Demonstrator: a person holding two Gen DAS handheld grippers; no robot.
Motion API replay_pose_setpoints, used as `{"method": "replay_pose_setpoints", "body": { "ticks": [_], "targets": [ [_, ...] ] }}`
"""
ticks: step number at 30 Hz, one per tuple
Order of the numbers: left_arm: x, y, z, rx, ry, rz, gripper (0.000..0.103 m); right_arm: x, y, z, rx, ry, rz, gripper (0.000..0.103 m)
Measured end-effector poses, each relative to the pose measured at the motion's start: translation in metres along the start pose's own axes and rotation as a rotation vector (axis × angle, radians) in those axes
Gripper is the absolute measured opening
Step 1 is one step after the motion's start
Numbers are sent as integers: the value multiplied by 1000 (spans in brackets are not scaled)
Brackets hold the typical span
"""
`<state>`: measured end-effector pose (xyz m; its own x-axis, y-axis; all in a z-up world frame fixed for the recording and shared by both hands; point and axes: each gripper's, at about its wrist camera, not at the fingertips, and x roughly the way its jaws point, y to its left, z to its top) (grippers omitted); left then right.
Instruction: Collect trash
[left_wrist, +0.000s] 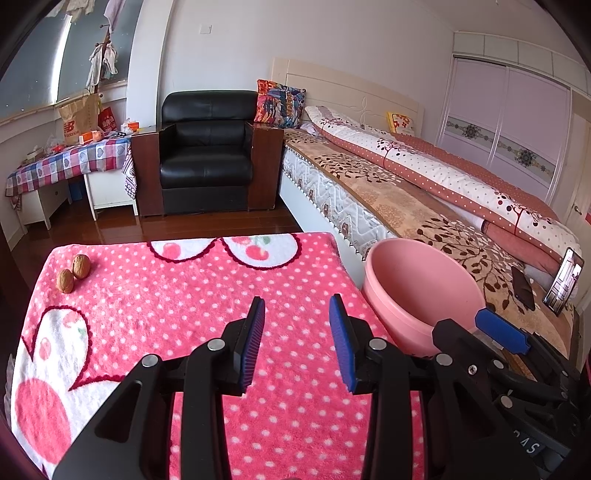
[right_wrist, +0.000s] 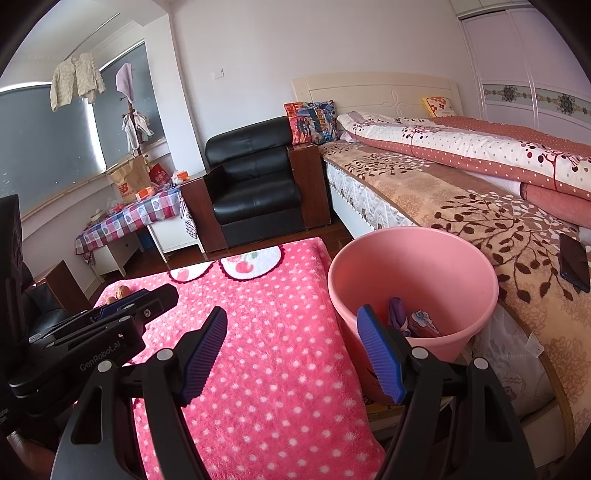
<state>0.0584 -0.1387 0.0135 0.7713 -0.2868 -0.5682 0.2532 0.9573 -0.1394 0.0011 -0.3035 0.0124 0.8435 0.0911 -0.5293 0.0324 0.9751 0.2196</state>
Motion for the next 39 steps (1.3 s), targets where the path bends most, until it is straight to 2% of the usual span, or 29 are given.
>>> {"method": "replay_pose_setpoints", "body": {
  "ticks": [39],
  "targets": [
    [-2,-2,-1,11,-2,7,37,0,0,-2,9,1,15,72]
  ]
}}
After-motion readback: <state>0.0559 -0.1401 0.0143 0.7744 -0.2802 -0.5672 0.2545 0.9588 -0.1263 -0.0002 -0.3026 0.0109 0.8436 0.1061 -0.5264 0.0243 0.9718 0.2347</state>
